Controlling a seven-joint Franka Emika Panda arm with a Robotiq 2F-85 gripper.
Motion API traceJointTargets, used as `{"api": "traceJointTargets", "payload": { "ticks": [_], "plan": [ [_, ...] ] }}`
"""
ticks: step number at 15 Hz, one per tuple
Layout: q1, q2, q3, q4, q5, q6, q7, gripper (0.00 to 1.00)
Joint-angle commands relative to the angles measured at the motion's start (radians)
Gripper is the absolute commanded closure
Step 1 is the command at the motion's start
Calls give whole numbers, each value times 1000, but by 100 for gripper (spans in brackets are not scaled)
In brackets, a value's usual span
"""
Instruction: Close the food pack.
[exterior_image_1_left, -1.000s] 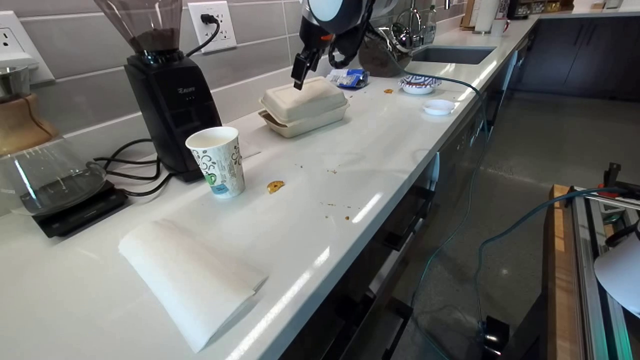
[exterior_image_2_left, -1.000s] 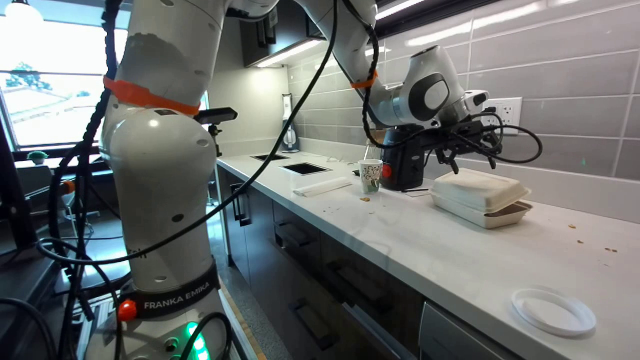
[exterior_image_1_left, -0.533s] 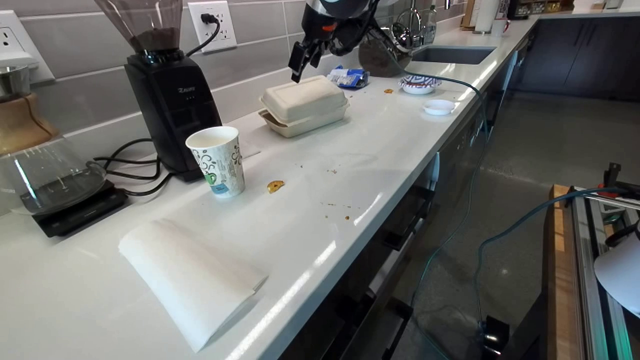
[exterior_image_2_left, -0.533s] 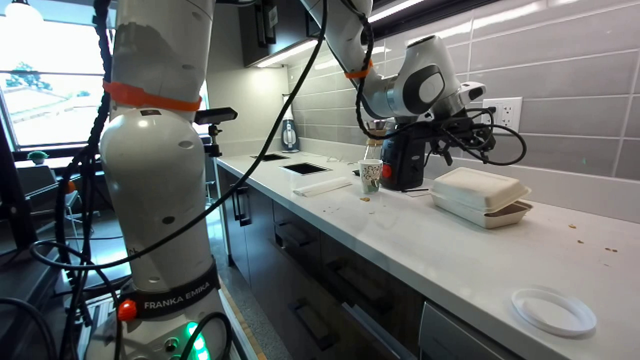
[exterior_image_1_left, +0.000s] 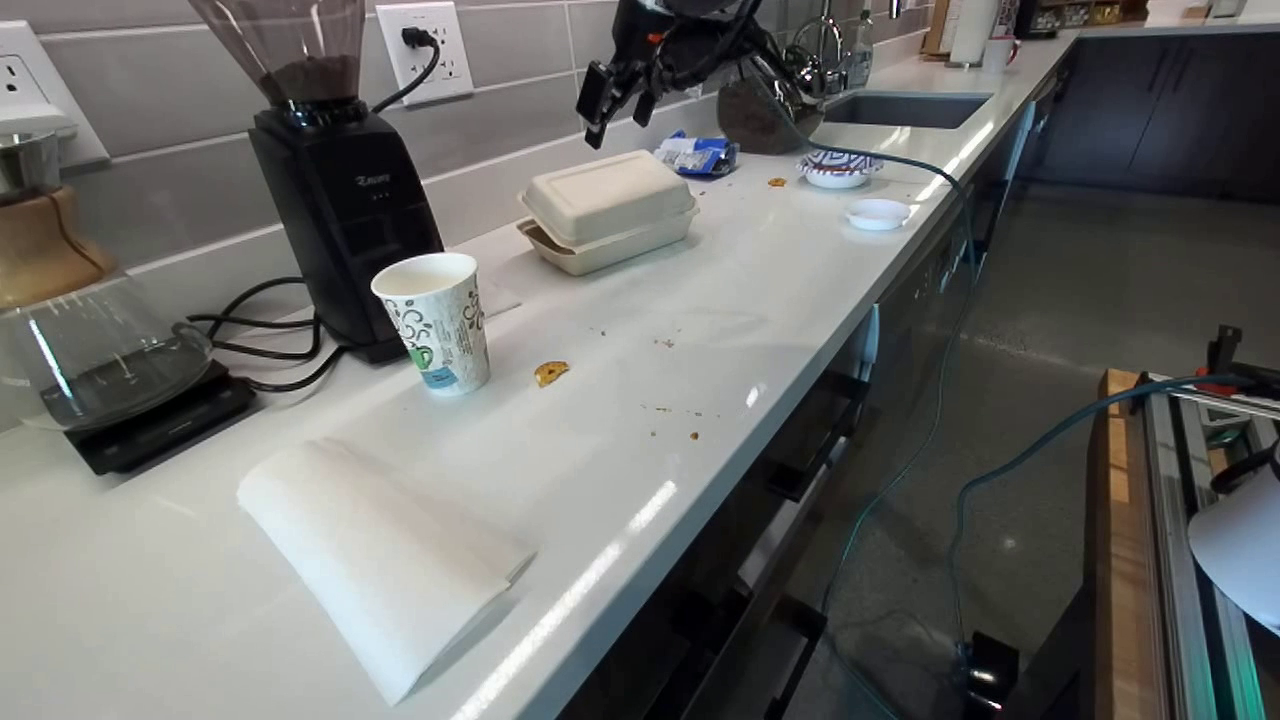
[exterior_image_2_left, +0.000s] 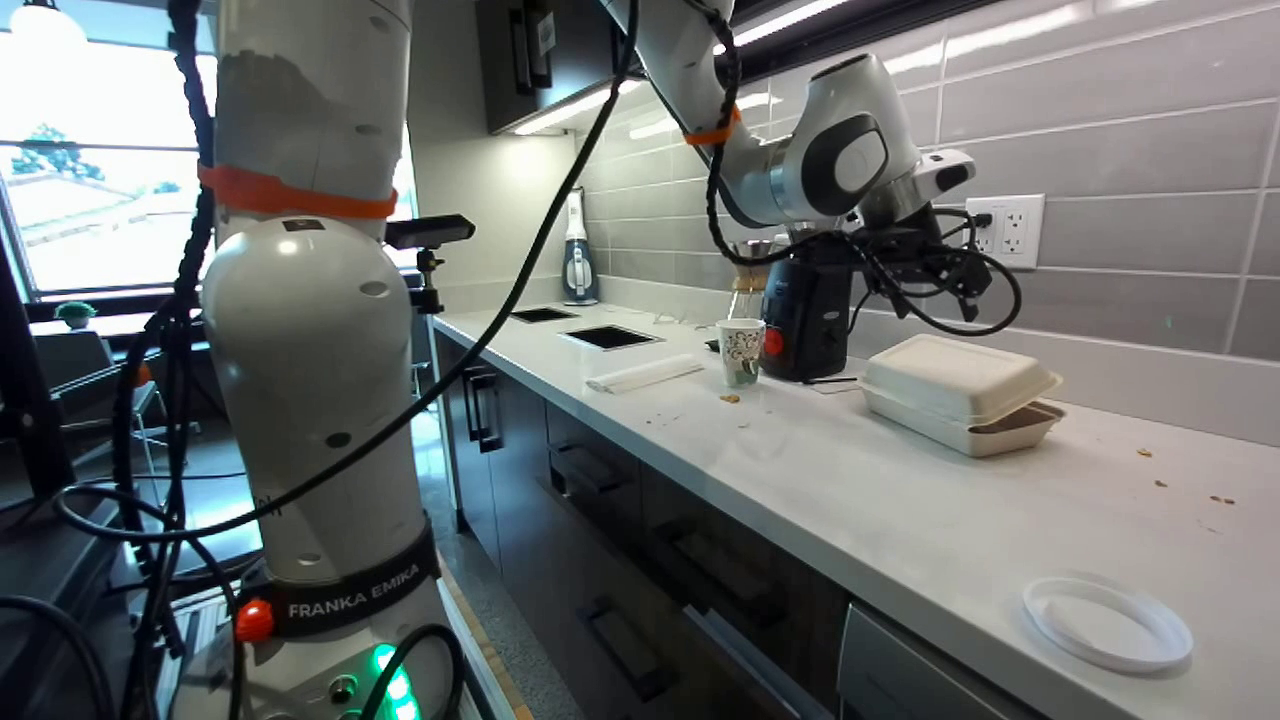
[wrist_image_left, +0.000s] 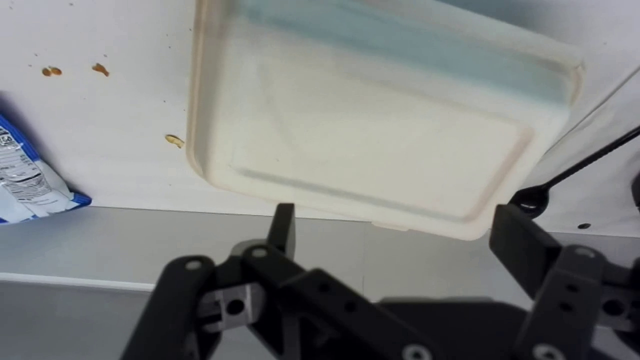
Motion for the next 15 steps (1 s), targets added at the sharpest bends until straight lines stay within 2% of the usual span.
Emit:
{"api": "traceJointTargets", "payload": {
  "ticks": [1,3,4,8,15],
  "plan": [
    [29,-84,-23,-62,-33,-66,80,0],
    [33,-124,-20,-82,-37,-114,98,0],
    [-7,-143,23,-89,-40,-145,102,0],
    [-25,-246,53,-126,-24,-284,110,0],
    [-47,-441,81,-151,0,-653,93,0]
  ]
}}
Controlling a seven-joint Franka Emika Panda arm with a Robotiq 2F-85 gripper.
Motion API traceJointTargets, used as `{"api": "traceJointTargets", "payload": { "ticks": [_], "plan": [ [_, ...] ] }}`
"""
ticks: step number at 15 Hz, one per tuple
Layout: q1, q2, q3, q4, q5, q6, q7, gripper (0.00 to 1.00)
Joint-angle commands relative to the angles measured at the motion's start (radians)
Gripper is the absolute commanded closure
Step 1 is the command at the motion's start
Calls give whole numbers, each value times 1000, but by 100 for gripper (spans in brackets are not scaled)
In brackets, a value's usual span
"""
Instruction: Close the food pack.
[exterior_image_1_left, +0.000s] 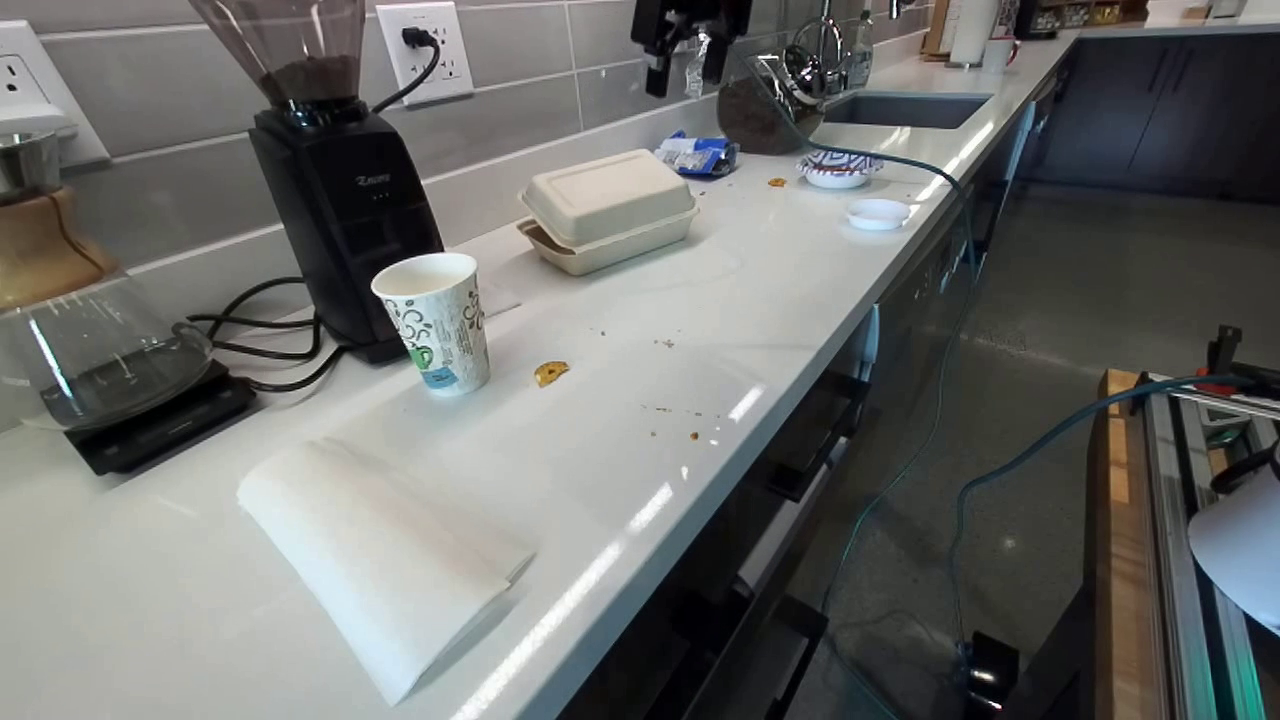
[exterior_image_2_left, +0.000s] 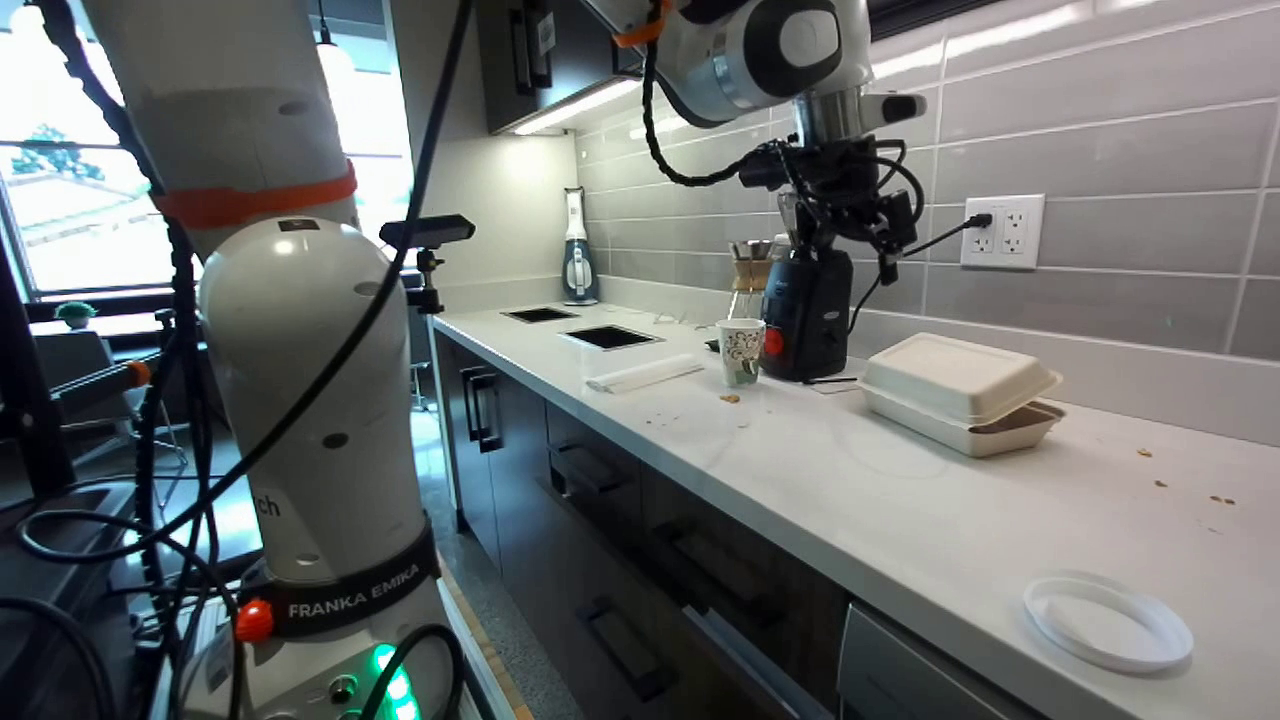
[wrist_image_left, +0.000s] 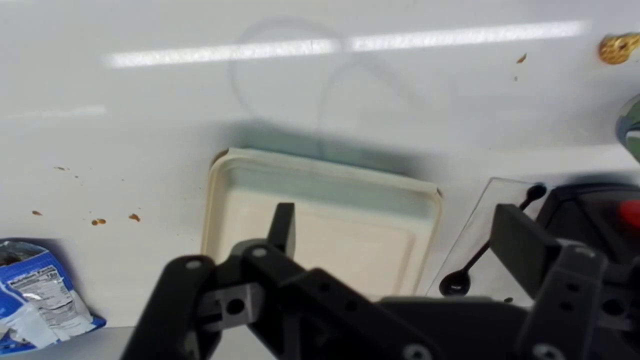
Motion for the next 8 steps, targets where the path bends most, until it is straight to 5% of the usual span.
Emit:
{"api": "traceJointTargets", "payload": {
  "ticks": [1,8],
  "plan": [
    [-25,-123,25,-50,0,-149,17,0],
    [-47,-318,36,-145,-2,-284,28,0]
  ]
}}
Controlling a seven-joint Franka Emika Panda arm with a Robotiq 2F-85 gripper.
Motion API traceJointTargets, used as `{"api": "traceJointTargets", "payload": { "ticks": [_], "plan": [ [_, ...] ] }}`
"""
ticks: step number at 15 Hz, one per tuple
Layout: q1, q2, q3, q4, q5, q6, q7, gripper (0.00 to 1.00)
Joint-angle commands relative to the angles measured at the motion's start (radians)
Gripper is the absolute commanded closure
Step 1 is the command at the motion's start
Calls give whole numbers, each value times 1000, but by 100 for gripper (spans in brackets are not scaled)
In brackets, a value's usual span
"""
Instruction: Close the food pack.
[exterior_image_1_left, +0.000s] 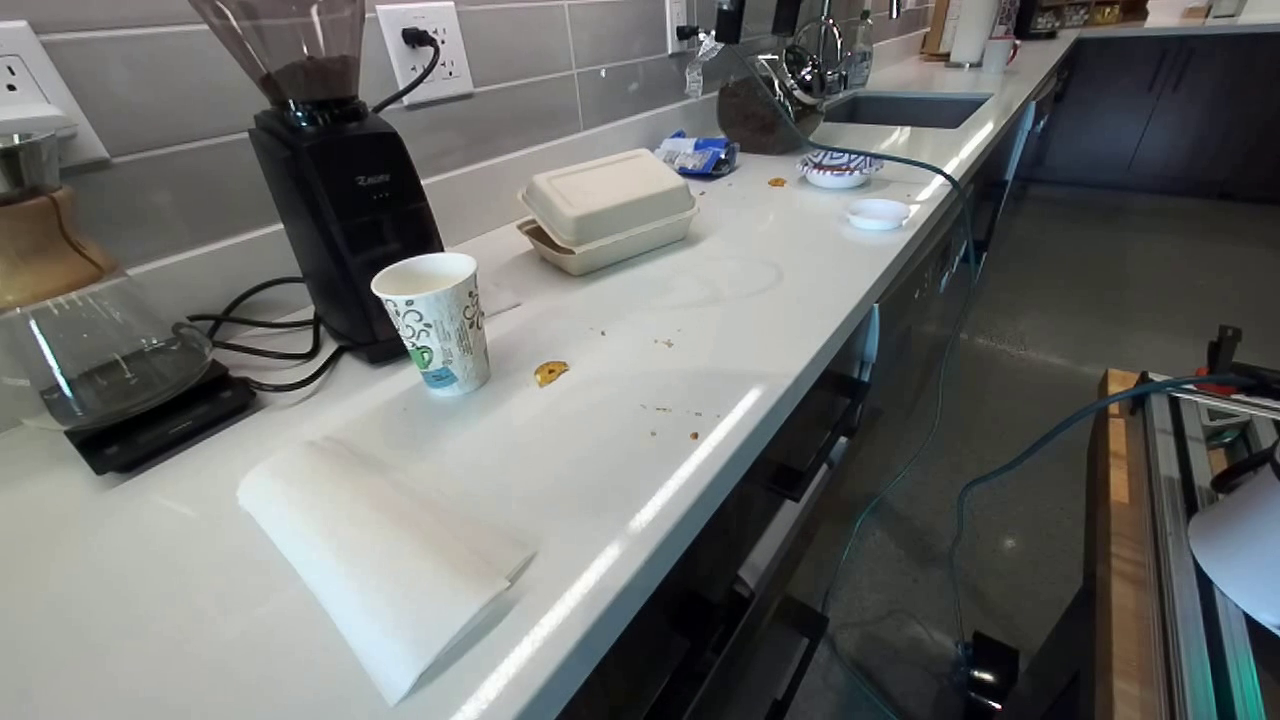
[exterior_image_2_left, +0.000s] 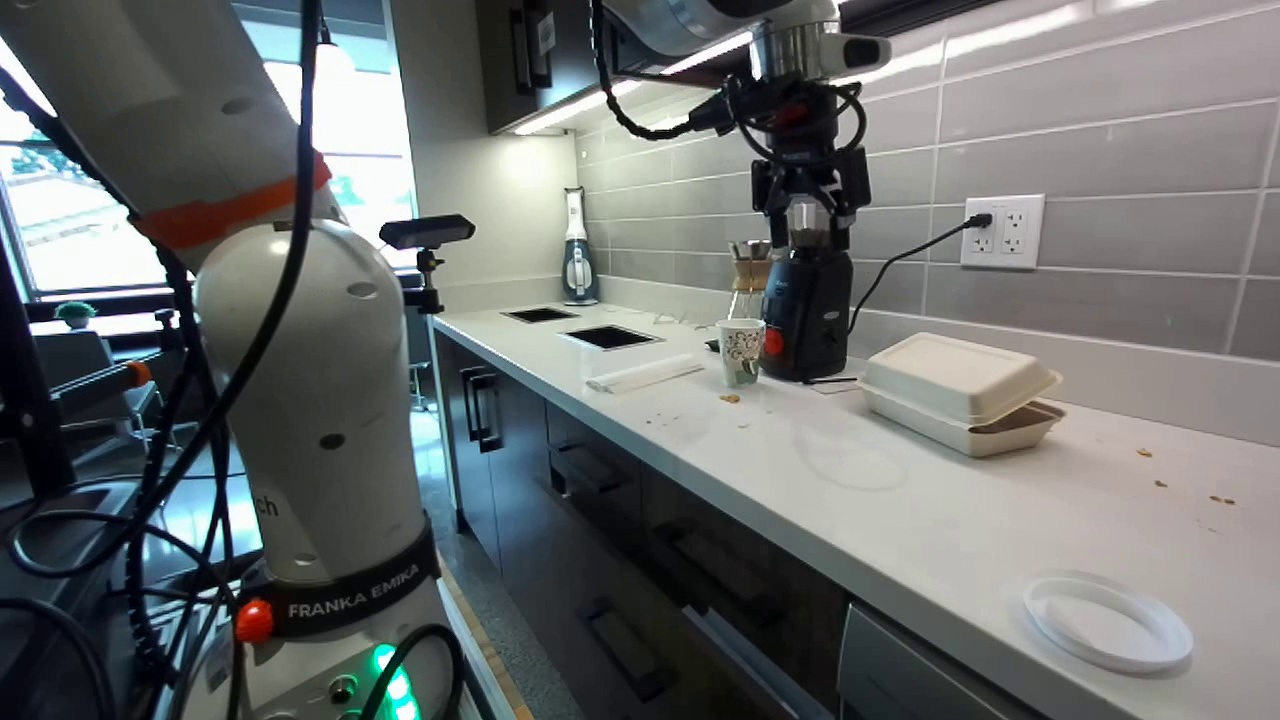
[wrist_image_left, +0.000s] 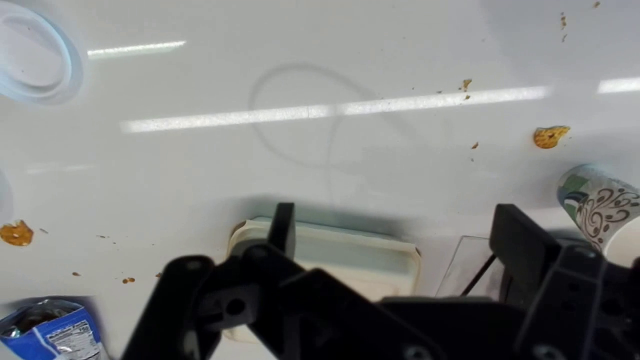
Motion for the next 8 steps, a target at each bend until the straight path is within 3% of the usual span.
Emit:
{"api": "traceJointTargets", "payload": {
  "ticks": [1,8],
  "plan": [
    [-23,-122,17,-86,0,-41,19,0],
    [-36,-271,13,-184,8,-64,10,0]
  ]
}}
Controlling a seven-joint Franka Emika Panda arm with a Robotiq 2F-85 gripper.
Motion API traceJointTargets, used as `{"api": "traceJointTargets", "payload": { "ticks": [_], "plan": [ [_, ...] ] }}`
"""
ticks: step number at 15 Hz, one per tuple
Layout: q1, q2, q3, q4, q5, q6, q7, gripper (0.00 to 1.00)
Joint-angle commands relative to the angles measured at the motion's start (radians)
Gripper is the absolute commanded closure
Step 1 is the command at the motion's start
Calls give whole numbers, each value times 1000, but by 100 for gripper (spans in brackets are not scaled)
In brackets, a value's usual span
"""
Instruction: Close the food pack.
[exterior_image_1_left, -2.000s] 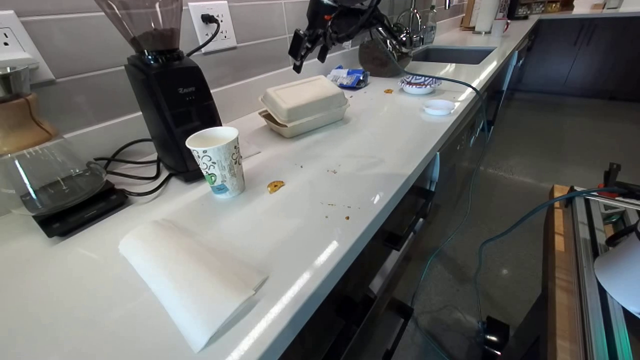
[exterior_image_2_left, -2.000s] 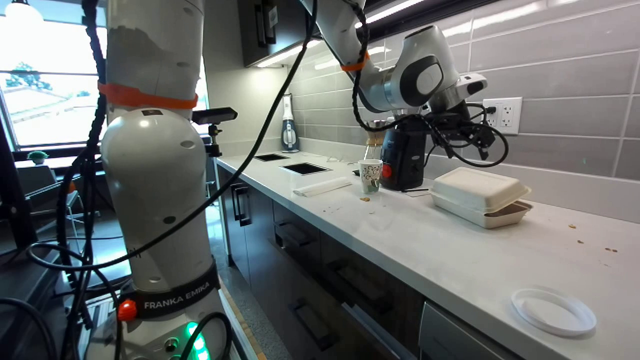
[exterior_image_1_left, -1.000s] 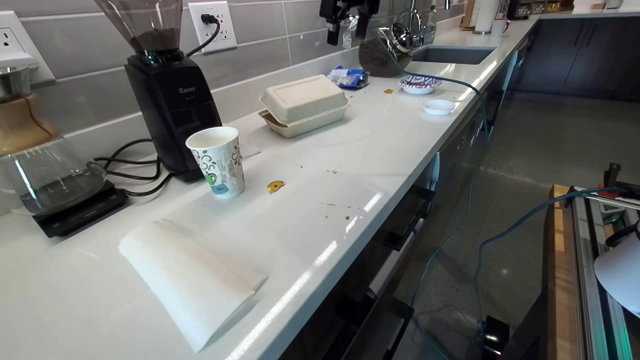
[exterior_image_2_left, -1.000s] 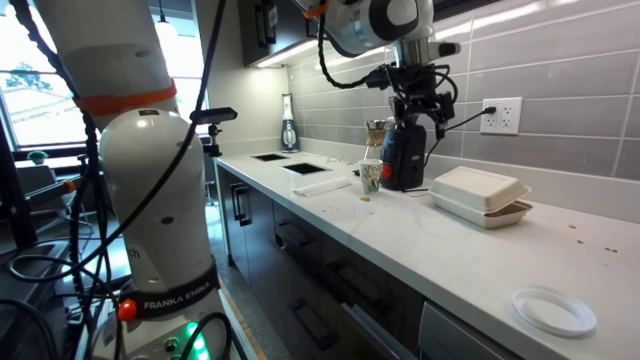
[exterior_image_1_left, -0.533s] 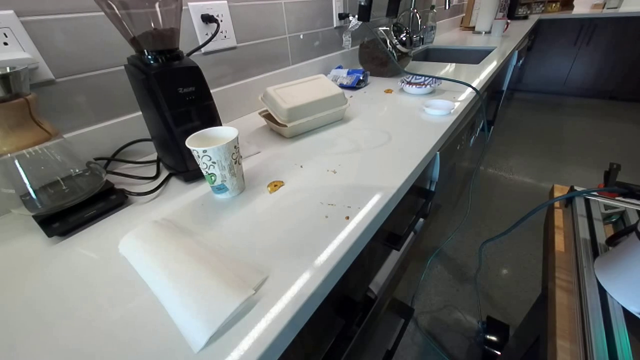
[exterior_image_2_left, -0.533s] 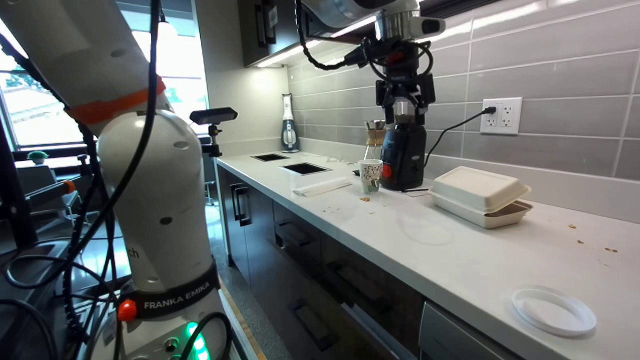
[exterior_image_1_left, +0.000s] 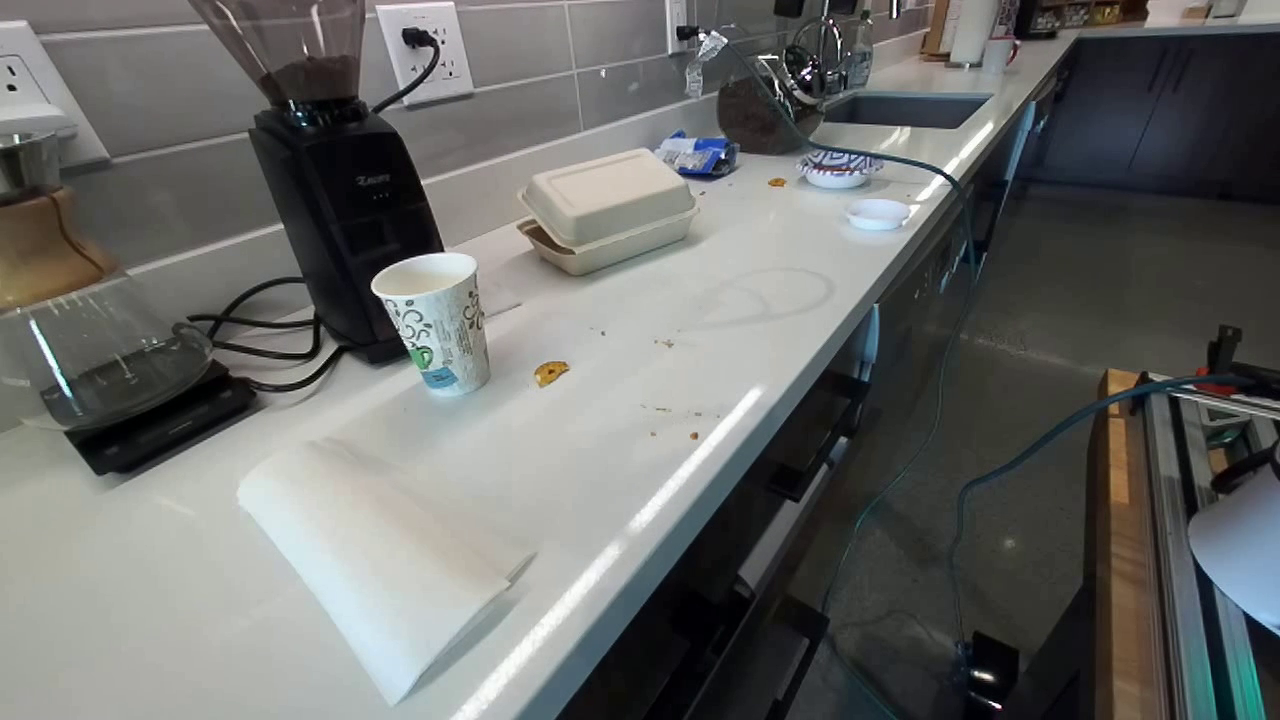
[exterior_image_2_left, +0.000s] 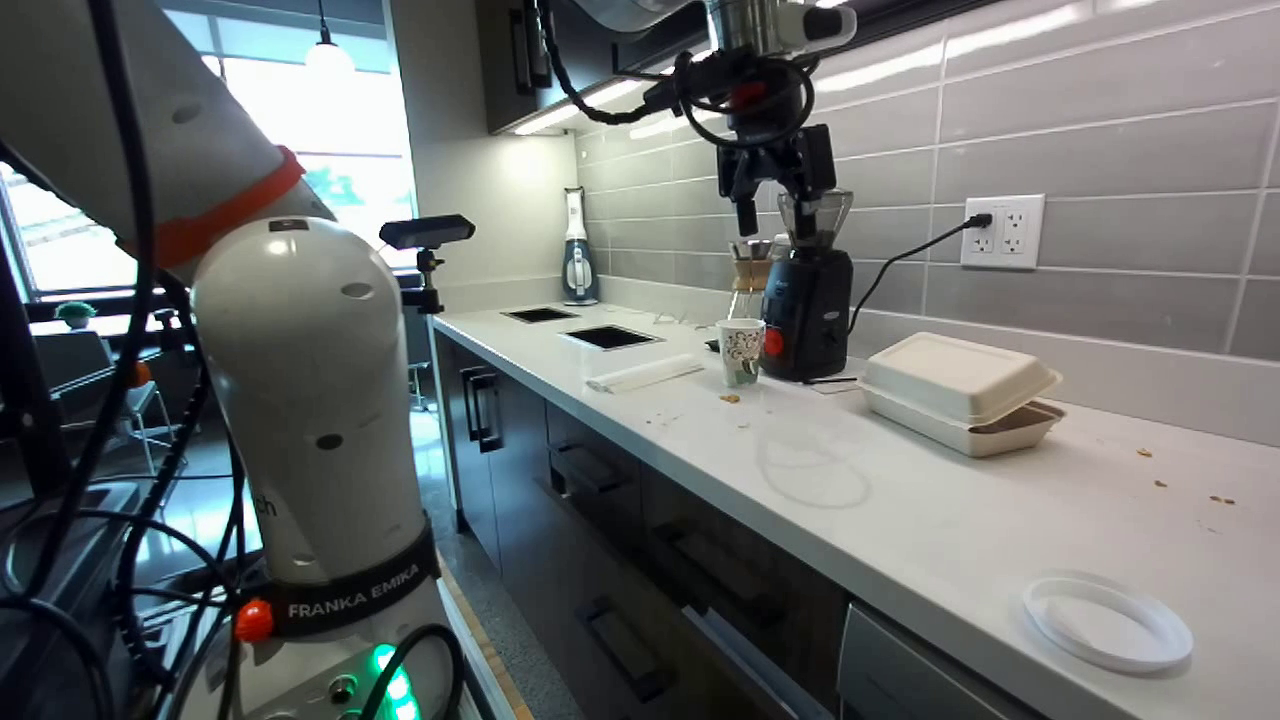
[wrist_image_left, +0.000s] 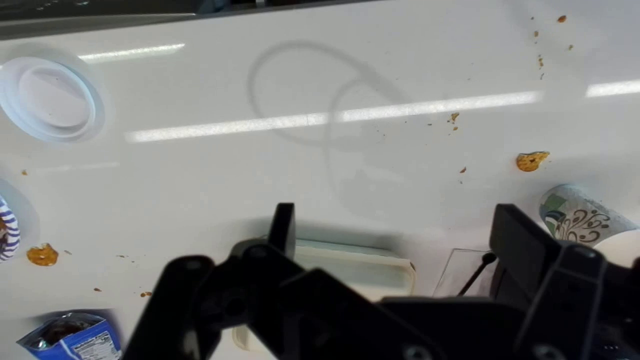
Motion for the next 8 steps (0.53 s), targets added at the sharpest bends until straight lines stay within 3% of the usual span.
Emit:
{"api": "traceJointTargets", "payload": {
  "ticks": [1,3,8],
  "plan": [
    [-17,-97,6,-67,10,-28,6,0],
    [-15,-55,6,-37,5,-2,-4,0],
    [-20,-92,5,-60,4,-2,-4,0]
  ]
}}
